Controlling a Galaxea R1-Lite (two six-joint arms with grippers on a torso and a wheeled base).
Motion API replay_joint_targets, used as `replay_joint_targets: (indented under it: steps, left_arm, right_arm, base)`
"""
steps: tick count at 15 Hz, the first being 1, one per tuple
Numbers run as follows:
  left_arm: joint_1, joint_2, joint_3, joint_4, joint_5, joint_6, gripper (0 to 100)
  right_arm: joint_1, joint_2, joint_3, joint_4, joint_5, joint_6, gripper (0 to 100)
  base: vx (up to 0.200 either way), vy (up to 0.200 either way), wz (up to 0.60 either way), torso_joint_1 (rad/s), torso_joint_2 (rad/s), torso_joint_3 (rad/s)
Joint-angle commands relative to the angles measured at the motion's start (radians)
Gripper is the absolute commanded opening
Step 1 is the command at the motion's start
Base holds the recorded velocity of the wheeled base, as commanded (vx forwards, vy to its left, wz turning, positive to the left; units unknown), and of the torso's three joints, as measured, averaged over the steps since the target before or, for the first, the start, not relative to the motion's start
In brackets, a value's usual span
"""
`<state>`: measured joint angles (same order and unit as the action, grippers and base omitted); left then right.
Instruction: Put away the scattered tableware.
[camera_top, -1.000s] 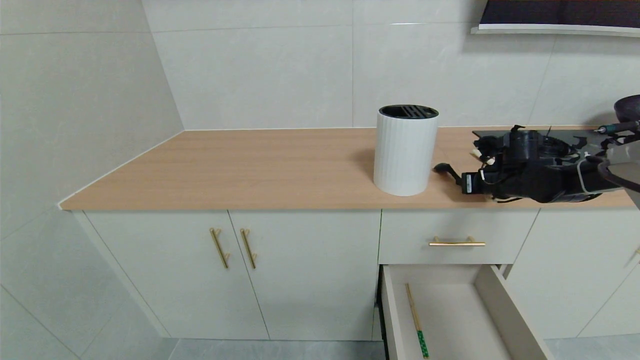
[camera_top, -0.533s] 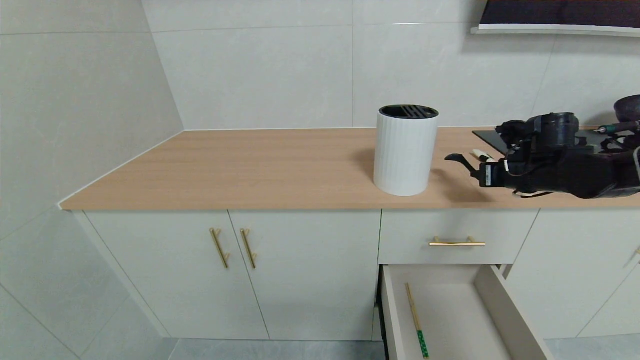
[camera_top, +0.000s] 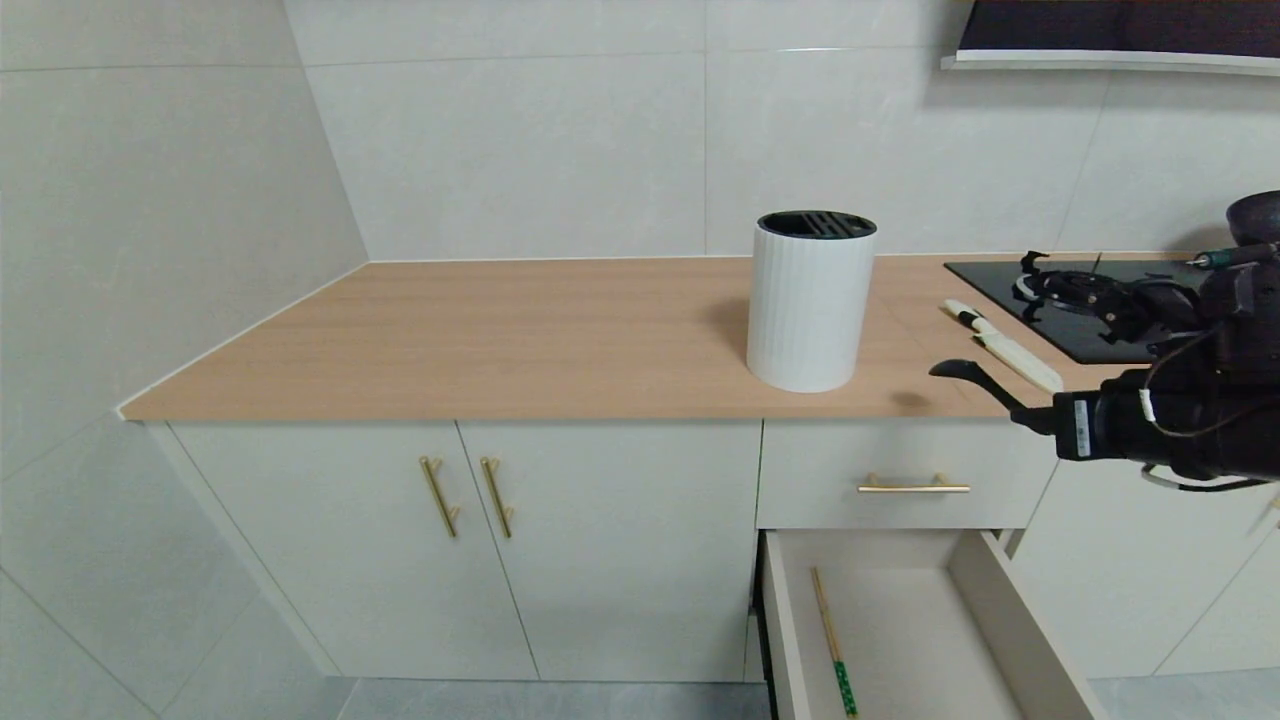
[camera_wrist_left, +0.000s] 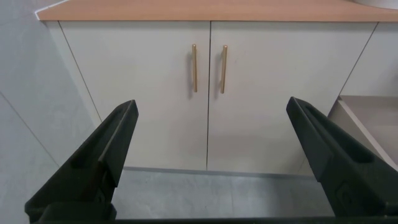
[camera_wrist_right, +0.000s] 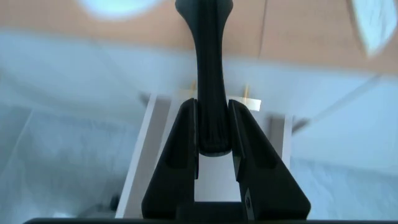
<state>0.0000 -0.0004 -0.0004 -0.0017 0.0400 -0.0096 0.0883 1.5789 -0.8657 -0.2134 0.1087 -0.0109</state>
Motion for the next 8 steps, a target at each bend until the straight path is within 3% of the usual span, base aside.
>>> replay_joint_targets:
  steps: [1, 3, 8]
  left_arm:
    - [0.0, 0.0, 0.0, -0.001, 0.0, -0.001, 100]
    - [0.0, 0.0, 0.0, -0.001, 0.001, 0.0, 100]
    - [0.0, 0.0, 0.0, 0.0, 0.0, 0.0, 100]
  right_arm:
    - [0.01, -0.116, 0.086, -0.003, 0.0, -0.015, 0]
    - [0.016, -0.143, 0.172, -0.003, 0.0, -0.061, 0]
    - [0.028, -0.093, 0.197, -0.003, 0.0, -0.08, 0]
  base:
    - [0.0, 0.0, 0.0, 0.0, 0.0, 0.0]
    - [0.0, 0.0, 0.0, 0.0, 0.0, 0.0]
    - [0.0, 0.0, 0.0, 0.0, 0.0, 0.0]
